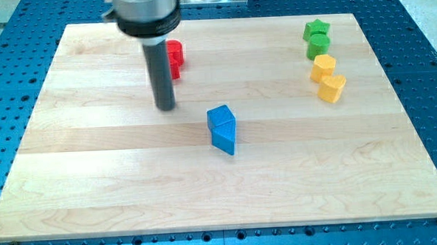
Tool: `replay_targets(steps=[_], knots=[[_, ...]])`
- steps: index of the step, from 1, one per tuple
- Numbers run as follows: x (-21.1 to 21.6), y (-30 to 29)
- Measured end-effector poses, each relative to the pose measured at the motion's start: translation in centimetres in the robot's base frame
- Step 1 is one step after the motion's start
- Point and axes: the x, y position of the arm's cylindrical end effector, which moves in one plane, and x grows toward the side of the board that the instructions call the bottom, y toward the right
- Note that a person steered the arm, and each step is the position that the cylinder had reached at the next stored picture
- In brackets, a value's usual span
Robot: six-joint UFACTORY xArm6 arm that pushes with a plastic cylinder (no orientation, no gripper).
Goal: Put the blue cube to the left of the blue triangle
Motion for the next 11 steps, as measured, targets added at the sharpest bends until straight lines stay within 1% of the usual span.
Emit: replay_targets(steps=[1,2,3,4,5,6,7,9,10,11], knots=[[2.5,-0.6],[2.2,1.6],[0.2,4.5],[1.1,7.8],[1.1,8.3],[1.2,8.3],[3.1,7.1],[8.5,4.9],[9.6,4.8],[8.7,2.8]])
